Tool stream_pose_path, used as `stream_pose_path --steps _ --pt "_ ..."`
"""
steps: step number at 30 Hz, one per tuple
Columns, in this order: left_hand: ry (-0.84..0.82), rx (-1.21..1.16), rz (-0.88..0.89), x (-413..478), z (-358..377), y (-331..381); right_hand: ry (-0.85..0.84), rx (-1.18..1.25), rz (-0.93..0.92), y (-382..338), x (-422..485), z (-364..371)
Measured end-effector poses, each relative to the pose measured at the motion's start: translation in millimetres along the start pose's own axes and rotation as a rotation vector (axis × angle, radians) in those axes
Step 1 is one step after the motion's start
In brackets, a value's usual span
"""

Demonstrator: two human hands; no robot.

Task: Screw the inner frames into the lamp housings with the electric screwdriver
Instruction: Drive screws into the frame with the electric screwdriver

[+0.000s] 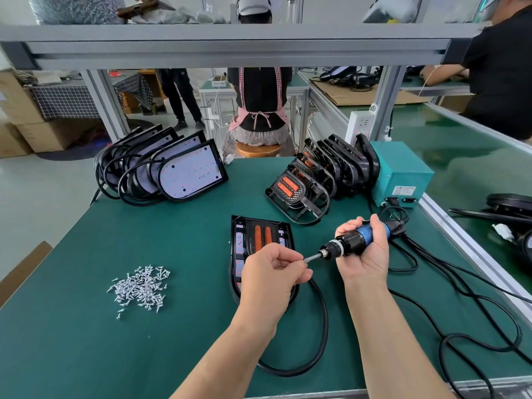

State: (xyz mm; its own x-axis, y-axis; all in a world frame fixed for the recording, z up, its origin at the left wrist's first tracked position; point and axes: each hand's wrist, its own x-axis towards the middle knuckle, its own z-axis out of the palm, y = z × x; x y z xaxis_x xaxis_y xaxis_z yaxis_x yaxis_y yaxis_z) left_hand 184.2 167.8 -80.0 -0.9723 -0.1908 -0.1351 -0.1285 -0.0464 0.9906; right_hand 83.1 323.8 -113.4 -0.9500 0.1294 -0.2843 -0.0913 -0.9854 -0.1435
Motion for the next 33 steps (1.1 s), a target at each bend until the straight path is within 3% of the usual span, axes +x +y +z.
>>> stream_pose_path --steps 3,8,13,18,30,33 --pt "0.034 0.113 0.087 -4 5 -5 0.007 -0.016 -0.005 1 -1 0" --pt "0.120 0.458 0.452 -8 11 -16 0.029 -0.032 -0.007 3 -2 3" --pt "0.175 0.603 0.733 -4 12 -25 0.046 -0.040 0.004 4 -3 4" --pt "0.182 0.600 0.766 0 8 -29 0.055 -0.071 0.009 5 -2 5" --pt "0.088 0.513 0.540 1 5 -23 0.067 -0.047 0.013 4 -3 4" --pt "0.190 0.635 0.616 8 -11 -10 0.056 -0.045 0.017 4 -3 4"
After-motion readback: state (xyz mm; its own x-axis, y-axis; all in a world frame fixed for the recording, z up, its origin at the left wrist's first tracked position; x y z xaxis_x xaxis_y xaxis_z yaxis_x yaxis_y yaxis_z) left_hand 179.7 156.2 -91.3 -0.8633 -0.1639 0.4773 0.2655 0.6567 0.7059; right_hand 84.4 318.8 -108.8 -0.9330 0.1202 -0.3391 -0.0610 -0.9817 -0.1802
